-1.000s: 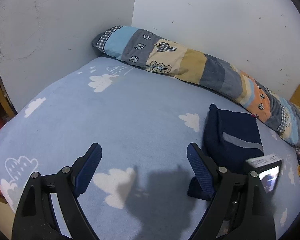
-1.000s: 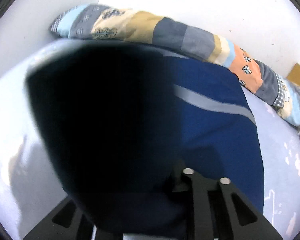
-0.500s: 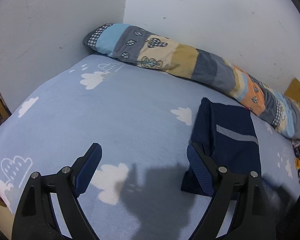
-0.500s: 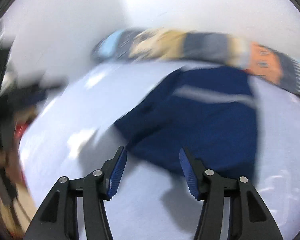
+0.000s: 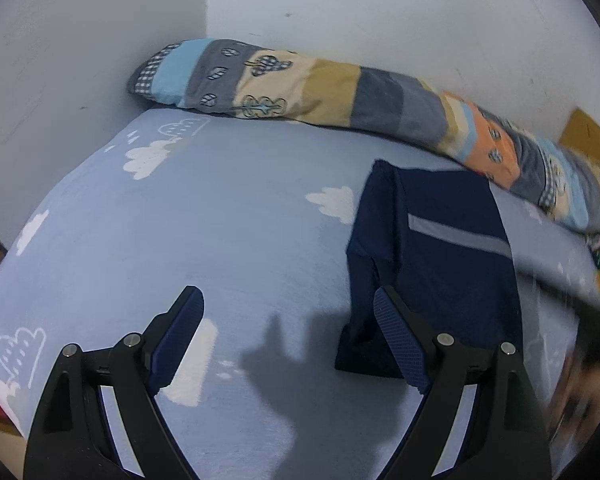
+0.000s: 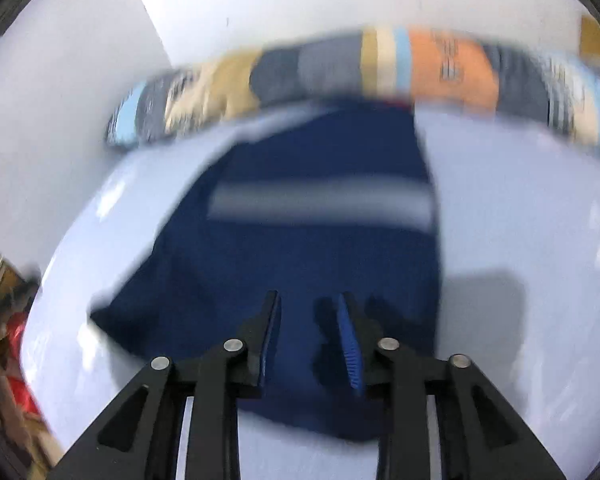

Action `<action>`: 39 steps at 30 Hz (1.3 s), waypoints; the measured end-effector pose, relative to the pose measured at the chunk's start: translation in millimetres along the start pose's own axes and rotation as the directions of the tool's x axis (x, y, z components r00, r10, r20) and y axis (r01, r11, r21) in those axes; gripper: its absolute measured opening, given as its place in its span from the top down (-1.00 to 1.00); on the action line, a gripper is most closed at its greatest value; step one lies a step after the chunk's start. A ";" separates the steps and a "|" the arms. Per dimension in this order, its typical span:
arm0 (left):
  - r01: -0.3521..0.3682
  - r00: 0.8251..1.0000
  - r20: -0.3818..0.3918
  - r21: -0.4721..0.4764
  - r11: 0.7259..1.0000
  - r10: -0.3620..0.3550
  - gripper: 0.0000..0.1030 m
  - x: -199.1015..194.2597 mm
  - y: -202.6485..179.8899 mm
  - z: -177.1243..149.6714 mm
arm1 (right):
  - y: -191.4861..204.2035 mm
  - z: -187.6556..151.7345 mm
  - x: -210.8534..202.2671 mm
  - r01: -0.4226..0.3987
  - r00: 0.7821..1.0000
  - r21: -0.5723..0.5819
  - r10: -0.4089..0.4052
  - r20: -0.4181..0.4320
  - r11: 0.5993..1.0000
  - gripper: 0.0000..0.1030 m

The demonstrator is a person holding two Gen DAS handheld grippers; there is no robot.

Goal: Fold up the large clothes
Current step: 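Grasp the bundle's edge with the right gripper, straighten it, and release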

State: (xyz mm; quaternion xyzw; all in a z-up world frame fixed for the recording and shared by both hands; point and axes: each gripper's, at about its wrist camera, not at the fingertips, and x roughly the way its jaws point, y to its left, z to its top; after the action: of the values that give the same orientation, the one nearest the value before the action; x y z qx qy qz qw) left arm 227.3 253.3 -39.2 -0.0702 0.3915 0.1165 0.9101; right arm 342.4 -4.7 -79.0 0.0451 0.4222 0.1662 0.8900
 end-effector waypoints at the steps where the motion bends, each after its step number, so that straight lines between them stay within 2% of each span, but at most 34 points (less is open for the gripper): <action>1: -0.001 1.000 -0.006 0.014 1.000 0.001 -0.71 1.8 -4.6 -0.6 | -2.5 18.6 7.0 0.010 1.000 0.001 -0.010 0.010 1.000 0.34; 3: -0.002 1.000 -0.017 0.034 0.999 0.003 -0.71 5.7 -11.7 -1.0 | -10.3 52.6 28.2 0.025 1.000 0.017 -0.025 0.011 1.000 0.38; 4: -0.001 1.000 -0.025 0.041 0.999 0.002 -0.71 8.0 -14.6 -0.9 | -17.6 68.0 45.8 0.044 0.999 0.042 -0.044 -0.010 0.998 0.33; 6: 0.003 0.999 -0.037 0.043 0.999 -0.001 -0.71 12.2 -18.0 -0.4 | -32.4 77.6 78.6 0.055 0.995 0.085 -0.047 -0.092 0.995 0.35; 7: 0.008 0.999 -0.047 0.039 0.999 -0.006 -0.71 15.8 -20.8 0.3 | -40.2 76.9 101.0 0.076 0.988 0.099 -0.062 -0.141 0.992 0.38; 10: 0.035 0.997 -0.071 0.032 0.999 -0.033 -0.71 23.1 -28.6 1.3 | -48.1 54.8 133.7 0.102 0.968 0.058 -0.086 -0.235 0.993 0.35; 13: 0.039 0.997 -0.075 0.056 0.998 -0.035 -0.71 25.3 -38.5 0.2 | -51.7 50.4 127.7 0.068 0.976 0.056 -0.055 -0.211 0.996 0.36; 15: 0.043 0.996 -0.081 0.061 0.997 -0.038 -0.71 25.7 -41.0 -0.7 | -54.6 50.7 106.0 0.019 0.982 0.080 -0.004 -0.189 0.997 0.34; 17: 0.049 0.995 -0.087 0.045 0.998 -0.045 -0.71 25.5 -39.9 -1.5 | -59.6 40.3 69.5 -0.042 0.989 0.099 0.056 -0.140 0.994 0.01; 18: 0.059 0.994 -0.090 0.032 0.998 -0.056 -0.71 25.5 -38.6 -1.7 | -61.5 34.7 57.3 -0.059 0.989 0.108 0.073 -0.131 0.992 -0.07; 21: 0.088 0.990 -0.113 -0.014 0.996 -0.089 -0.71 28.6 -35.4 -3.8 | -73.0 -4.9 10.2 -0.138 0.980 0.159 0.158 -0.122 0.978 -0.15; 24: 0.113 0.982 -0.147 -0.039 0.993 -0.118 -0.71 34.3 -35.7 -7.4 | -91.7 -45.8 -19.3 -0.215 0.963 0.255 0.249 -0.107 0.943 -0.21; 26: 0.124 0.979 -0.157 -0.051 0.991 -0.130 -0.71 37.4 -34.6 -9.3 | -101.6 -70.3 -31.7 -0.236 0.959 0.306 0.272 -0.082 0.922 -0.23; 28: 0.142 0.973 -0.171 -0.079 0.987 -0.154 -0.71 40.7 -30.3 -10.9 | -114.3 -88.5 -28.8 -0.233 0.956 0.363 0.281 -0.087 0.902 -0.23; 31: 0.176 0.959 -0.195 -0.159 0.971 -0.206 -0.71 47.9 -19.7 -11.3 | -128.5 -91.1 -11.5 -0.277 0.929 0.462 0.358 -0.098 0.843 -0.23; 32: 0.195 0.952 -0.200 -0.192 0.962 -0.233 -0.71 51.3 -16.4 -11.5 | -130.6 -89.4 -8.2 -0.290 0.923 0.468 0.373 -0.091 0.835 -0.23; 34: 0.228 0.936 -0.217 -0.230 0.946 -0.278 -0.71 59.7 -13.9 -12.7 | -131.7 -86.0 -2.7 -0.298 0.924 0.458 0.373 -0.082 0.837 -0.23; 36: 0.225 0.926 -0.248 -0.244 0.943 -0.285 -0.71 69.6 -15.2 -15.0 | -131.8 -84.2 6.5 -0.294 0.923 0.458 0.373 -0.090 0.839 -0.25; 39: 0.229 0.903 -0.297 -0.281 0.932 -0.311 -0.71 86.8 -18.1 -20.9 | -132.9 -85.4 22.4 -0.300 0.911 0.489 0.399 -0.109 0.819 -0.25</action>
State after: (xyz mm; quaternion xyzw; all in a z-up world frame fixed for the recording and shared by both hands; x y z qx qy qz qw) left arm 275.5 245.0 -116.1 -0.2521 0.5103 0.0210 0.8219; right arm 324.4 -127.4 -179.4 0.3148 0.5236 0.2260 0.7587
